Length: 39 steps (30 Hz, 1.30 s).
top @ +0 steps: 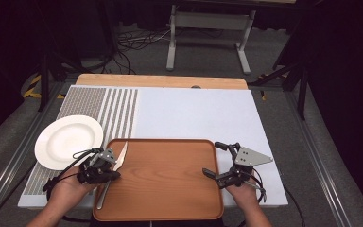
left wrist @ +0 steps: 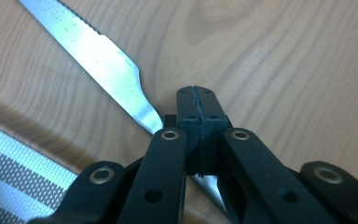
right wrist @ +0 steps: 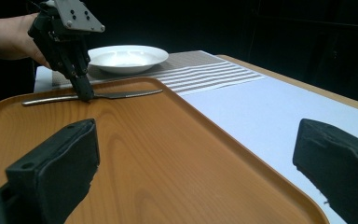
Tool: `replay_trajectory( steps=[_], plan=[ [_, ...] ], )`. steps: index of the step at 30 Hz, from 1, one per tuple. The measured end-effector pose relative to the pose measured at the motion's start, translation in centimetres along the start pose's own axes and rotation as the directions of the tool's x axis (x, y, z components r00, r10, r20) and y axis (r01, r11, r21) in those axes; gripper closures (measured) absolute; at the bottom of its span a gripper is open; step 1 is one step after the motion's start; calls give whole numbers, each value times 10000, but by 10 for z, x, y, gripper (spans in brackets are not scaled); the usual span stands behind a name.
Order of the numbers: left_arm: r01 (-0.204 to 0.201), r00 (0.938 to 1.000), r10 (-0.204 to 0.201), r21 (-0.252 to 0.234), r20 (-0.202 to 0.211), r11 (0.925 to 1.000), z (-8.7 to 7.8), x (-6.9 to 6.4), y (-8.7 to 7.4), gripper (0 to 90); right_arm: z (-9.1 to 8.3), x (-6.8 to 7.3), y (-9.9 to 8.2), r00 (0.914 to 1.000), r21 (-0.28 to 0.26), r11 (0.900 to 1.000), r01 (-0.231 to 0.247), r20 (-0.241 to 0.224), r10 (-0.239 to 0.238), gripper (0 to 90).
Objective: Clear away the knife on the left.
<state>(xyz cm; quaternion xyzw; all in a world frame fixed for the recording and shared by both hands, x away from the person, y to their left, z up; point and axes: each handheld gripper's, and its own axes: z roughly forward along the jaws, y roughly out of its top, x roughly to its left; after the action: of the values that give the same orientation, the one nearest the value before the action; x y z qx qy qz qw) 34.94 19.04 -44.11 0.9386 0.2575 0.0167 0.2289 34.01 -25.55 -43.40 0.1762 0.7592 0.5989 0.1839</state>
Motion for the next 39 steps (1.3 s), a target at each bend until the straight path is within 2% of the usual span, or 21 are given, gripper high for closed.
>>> replay_trajectory(
  steps=[6, 7, 9, 16, 21, 23, 26, 27, 29, 30, 31, 32, 33, 34, 37, 39],
  plan=[
    [78, 10000, -78, -40, -23, 10000, -2, 1, -5, 900, 0, 0, 0, 10000, 31, 10000, -6, -14, 6, 11],
    [225, 9997, -225, -24, -16, 9997, -3, 1, -6, 900, 0, 0, 0, 10000, 31, 10000, -6, -14, 6, 11],
    [255, 9996, -255, -13, -127, 9997, -4, 3, -9, 900, 1, 0, 0, 10000, 38, 10000, 7, -20, -7, 11],
    [477, 9988, -477, -36, -75, 9989, -6, 3, -13, 900, 1, 0, 0, 10000, 29, 10000, 6, -11, -6, 11],
    [509, 9987, -509, -3, -97, 9987, -6, 3, -13, 900, 0, 0, 0, 10000, 34, 10000, 15, -7, -15, 11],
    [409, 9990, -410, -45, -168, 9992, -6, 2, -12, 897, 1, 0, 0, 10000, 27, 10000, 21, -7, -21, 11],
    [285, 9996, -288, -321, -70, 9991, -8, 3, -11, 809, 1, 0, 0, 10000, 22, 10000, 21, 5, -21, 11],
    [76, 9999, -83, -540, -119, 9985, -10, 3, -11, 762, 0, 0, 0, 10000, 14, 10000, 22, 9, -22, 11],
    [-570, 9975, 520, -1081, -483, 9925, -12, 2, -11, 587, 0, 0, 0, 10000, 5, 10000, 22, 14, -22, 11],
    [-658, 9963, 579, -1314, -630, 9891, -14, 1, -11, 551, 0, 0, 0, 10000, -2, 10000, 24, 11, -24, 11],
    [-472, 9981, 407, -1470, -469, 9880, -16, 1, -10, 522, 0, 0, 0, 10000, -12, 10000, 25, 12, -25, 11],
    [-378, 9988, 324, -1587, -363, 9866, -17, 2, -9, 453, 0, 0, 0, 10000, -19, 10000, 32, 25, -32, 11],
    [-457, 9988, 414, -1868, -267, 9813, -19, 3, -8, 394, 0, 0, 1, 10000, -16, 10000, 37, 37, -37, 11],
    [-486, 9985, 427, -1950, -344, 9796, -20, 3, -8, 297, -1, 0, 1, 10000, -34, 10000, 38, 39, -38, 11],
    [-614, 9959, 432, -2445, -789, 9677, -22, 1, -7, 184, -1, 0, 1, 10000, -60, 10000, 22, 71, -22, 11],
    [-815, 9940, 581, -2751, -922, 9580, -24, -1, -8, 132, -2, 0, 1, 10000, -69, 10000, 26, 85, -25, 11]
  ],
)
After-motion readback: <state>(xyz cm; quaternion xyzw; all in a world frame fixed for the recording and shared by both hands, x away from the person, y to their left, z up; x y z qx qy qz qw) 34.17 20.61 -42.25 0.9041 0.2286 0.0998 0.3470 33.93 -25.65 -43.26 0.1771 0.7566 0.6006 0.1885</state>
